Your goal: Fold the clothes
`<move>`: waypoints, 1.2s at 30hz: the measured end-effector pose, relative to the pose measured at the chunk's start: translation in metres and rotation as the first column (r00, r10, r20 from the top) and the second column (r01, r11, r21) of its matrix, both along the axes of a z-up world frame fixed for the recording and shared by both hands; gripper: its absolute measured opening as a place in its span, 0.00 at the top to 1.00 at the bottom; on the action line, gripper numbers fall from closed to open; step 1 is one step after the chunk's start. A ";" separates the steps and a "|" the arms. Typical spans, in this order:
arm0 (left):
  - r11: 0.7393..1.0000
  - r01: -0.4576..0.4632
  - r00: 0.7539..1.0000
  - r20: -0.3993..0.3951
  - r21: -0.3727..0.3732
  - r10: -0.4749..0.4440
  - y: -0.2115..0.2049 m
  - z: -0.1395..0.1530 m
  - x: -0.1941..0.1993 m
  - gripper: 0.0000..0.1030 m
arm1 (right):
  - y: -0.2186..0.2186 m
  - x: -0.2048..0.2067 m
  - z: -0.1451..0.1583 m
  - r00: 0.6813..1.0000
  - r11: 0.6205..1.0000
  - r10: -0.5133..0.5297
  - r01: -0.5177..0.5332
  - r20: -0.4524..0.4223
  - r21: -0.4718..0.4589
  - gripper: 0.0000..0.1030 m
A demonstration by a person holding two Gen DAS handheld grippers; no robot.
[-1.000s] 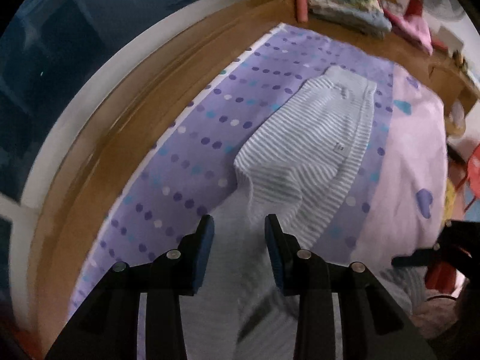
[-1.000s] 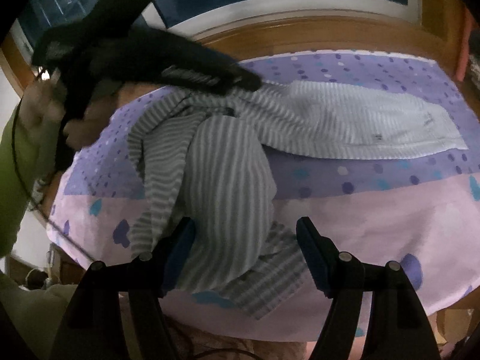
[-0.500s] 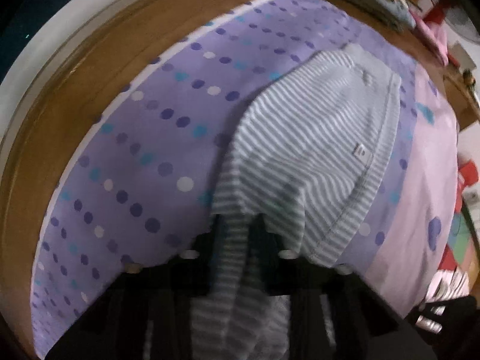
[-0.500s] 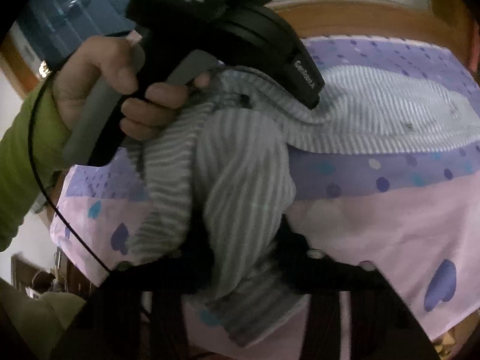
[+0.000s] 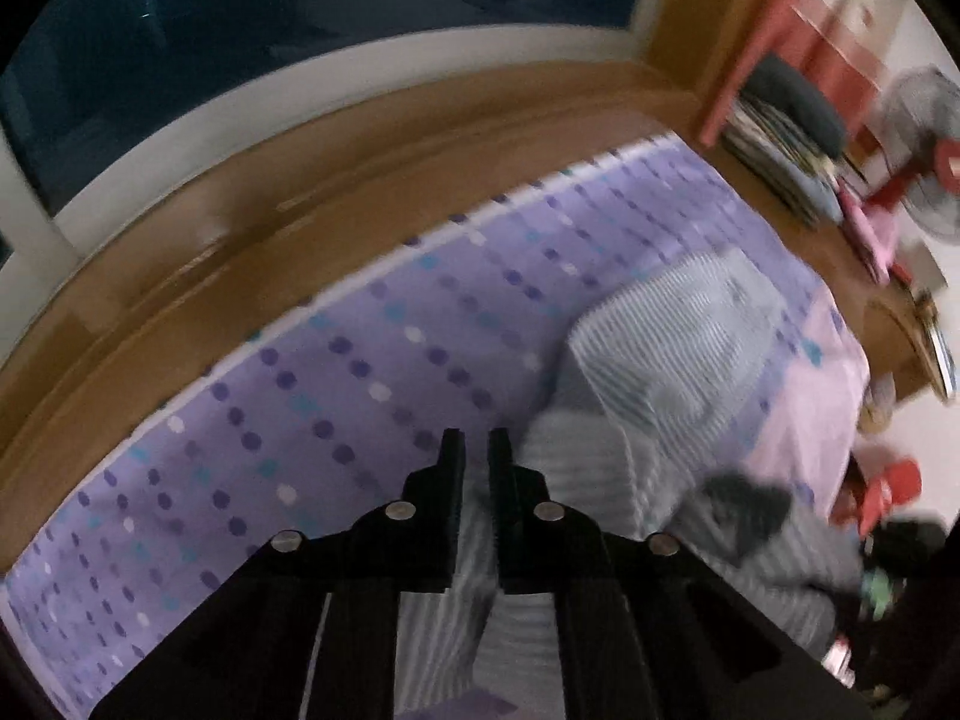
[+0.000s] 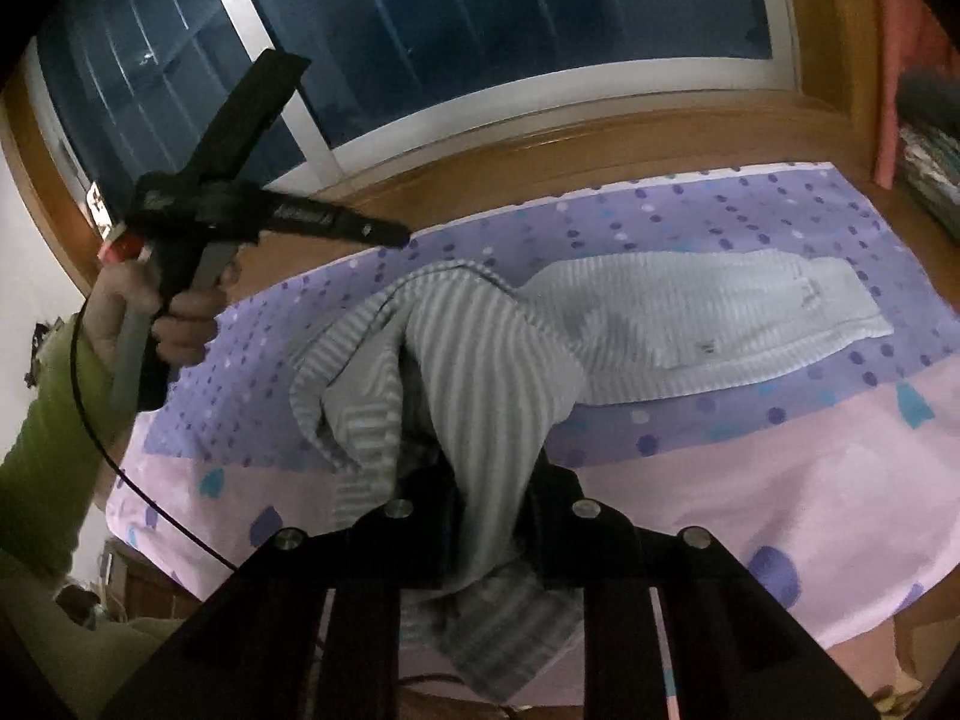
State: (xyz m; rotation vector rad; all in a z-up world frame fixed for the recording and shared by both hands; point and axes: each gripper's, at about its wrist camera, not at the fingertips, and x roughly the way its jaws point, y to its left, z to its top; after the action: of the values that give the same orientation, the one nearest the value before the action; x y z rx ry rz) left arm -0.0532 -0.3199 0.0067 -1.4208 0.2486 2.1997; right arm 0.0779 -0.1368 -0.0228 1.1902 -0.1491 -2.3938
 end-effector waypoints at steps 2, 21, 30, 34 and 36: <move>0.998 0.068 0.997 0.028 0.008 -0.068 0.017 -0.004 0.008 0.72 | -0.004 0.000 -0.005 1.000 1.000 0.013 -0.013 0.017 0.022 0.83; 0.936 0.282 0.949 0.204 -0.213 -0.239 0.128 -0.083 -0.030 0.75 | -0.010 0.022 -0.038 0.998 0.999 -0.038 0.036 0.041 0.040 0.81; 0.993 -0.082 0.997 0.015 0.086 0.081 0.024 -0.009 -0.030 0.95 | 0.027 0.011 -0.010 0.984 0.985 -0.172 0.171 -0.037 -0.020 0.88; 0.960 -0.225 0.963 -0.114 0.166 0.245 -0.053 0.028 -0.011 0.95 | 0.042 -0.005 0.016 0.973 0.977 -0.211 0.210 -0.096 -0.024 0.88; 0.932 -0.303 0.932 -0.143 0.199 0.333 -0.093 0.036 -0.003 0.95 | 0.049 -0.018 0.030 0.963 0.973 -0.228 0.230 -0.143 0.000 0.88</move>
State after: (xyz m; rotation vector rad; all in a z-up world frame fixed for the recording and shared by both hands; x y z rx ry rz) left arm -0.0562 -0.4132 0.0427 -1.2435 -0.1263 2.5424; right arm 0.0594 -0.0877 0.0075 1.0538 -0.2327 -2.6764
